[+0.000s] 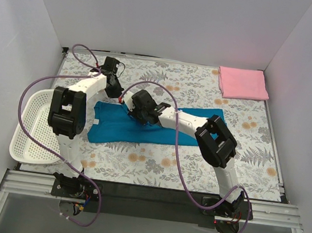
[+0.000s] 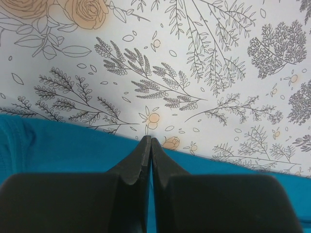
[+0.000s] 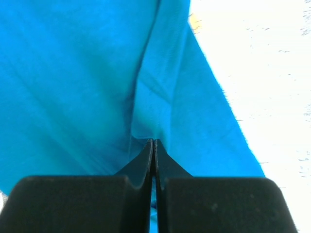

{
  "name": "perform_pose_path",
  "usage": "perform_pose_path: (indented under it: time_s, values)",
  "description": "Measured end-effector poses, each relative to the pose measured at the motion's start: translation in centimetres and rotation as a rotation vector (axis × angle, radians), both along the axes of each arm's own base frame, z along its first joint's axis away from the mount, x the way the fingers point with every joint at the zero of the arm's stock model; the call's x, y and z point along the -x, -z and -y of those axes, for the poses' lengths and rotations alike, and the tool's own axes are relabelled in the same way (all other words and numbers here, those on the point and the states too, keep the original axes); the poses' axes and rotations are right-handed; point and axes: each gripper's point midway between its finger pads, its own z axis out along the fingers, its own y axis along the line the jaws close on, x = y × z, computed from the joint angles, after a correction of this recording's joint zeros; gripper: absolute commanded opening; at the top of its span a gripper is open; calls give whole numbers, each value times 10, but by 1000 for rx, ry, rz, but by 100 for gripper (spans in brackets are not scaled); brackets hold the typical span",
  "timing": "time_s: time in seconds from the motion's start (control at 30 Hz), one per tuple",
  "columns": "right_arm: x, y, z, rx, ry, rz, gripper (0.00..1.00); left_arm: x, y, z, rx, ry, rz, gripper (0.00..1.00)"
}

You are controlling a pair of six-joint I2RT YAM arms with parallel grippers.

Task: Fold and stack the t-shirts
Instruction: Fold the tshirt

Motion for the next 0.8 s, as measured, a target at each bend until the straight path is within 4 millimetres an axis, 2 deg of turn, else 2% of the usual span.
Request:
perform_pose_path:
  time_s: [0.43, 0.47, 0.57, 0.6, 0.73, 0.8]
  values:
    - [-17, -13, 0, 5, -9, 68, 1, 1, -13, -12, -50, -40, 16, 1]
    - [-17, -14, 0, 5, -11, 70, 1, 1, -14, -11, -47, -39, 18, 8]
    - [-18, -14, 1, 6, -13, 71, 1, 0, -15, -7, -25, -35, 21, 16]
    - [-18, -14, 1, 6, -12, 71, 1, -1, -15, -5, -12, -30, 22, 22]
    - [-19, -14, 1, 5, -12, 69, 1, -1, -13, 3, 26, -15, 23, 31]
    - [-19, -14, 1, 3, -13, 68, 1, 1, -9, 5, 37, -11, 15, 32]
